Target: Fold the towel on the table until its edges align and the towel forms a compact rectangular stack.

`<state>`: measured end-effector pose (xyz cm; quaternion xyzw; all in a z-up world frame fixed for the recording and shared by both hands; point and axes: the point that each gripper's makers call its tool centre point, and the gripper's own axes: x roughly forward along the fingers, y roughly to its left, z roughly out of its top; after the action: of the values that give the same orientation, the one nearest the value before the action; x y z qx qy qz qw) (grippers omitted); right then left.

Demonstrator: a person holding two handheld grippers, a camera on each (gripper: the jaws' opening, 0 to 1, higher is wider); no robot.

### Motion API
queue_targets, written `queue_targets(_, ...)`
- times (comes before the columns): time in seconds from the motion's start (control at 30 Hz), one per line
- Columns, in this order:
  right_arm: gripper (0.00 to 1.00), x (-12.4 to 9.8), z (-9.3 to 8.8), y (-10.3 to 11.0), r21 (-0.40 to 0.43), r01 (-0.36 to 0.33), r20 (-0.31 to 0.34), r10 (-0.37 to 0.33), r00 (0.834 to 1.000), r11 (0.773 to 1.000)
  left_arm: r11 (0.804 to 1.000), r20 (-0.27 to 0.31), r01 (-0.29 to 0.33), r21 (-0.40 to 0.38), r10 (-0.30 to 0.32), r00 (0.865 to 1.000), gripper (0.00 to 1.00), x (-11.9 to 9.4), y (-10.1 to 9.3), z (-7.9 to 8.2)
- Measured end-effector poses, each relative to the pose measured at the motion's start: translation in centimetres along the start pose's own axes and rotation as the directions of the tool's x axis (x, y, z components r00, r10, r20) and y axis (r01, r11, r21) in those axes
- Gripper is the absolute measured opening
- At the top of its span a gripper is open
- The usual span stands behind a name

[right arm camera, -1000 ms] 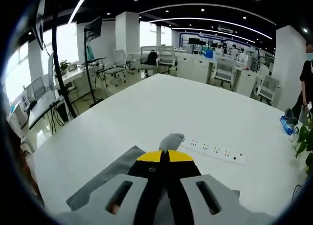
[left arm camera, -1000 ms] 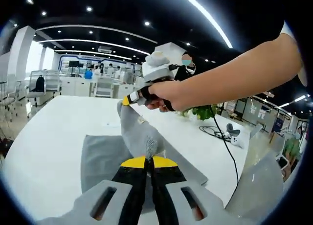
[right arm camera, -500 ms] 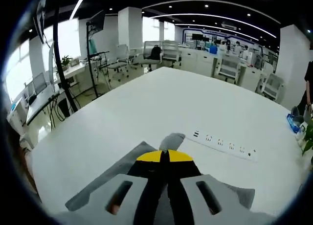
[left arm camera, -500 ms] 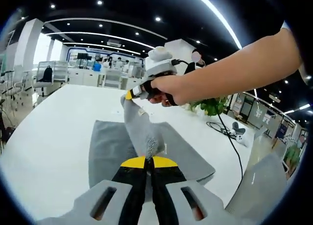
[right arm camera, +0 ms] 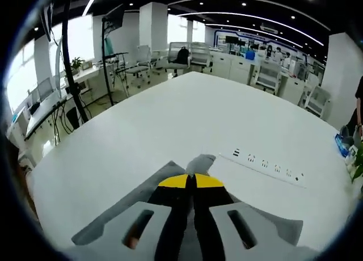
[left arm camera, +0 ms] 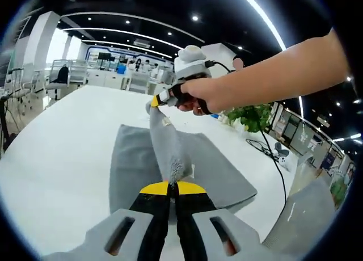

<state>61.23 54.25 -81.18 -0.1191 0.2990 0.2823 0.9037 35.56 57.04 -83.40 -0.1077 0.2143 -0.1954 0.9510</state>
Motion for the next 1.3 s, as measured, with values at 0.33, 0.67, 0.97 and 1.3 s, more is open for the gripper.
queue_targets(0.33,0.0,1.4,-1.0,1.2,-0.024,-0.004,-0.022,0.003,1.0,1.0,0.999,-0.039,-0.03,-0.024,0.029,0.999,0.03,0.1,1.3,-1.9)
queue_targets(0.67,0.0,2.8,-1.9,2.2,-0.051,-0.005,-0.03,0.003,1.0,0.999,0.997,-0.072,-0.047,-0.056,0.043,0.996,0.03,0.3,2.1,-3.6)
queue_targets(0.97,0.0,4.0,-2.8,3.4,-0.079,-0.002,-0.034,-0.001,0.999,0.997,0.996,-0.122,-0.074,-0.057,0.066,0.99,0.04,0.7,3.4,-5.8)
queue_targets(1.3,0.03,4.0,-2.3,3.6,-0.055,-0.009,0.016,0.01,1.0,0.998,0.994,-0.14,-0.095,-0.05,0.087,0.986,0.06,-0.8,4.2,-6.7)
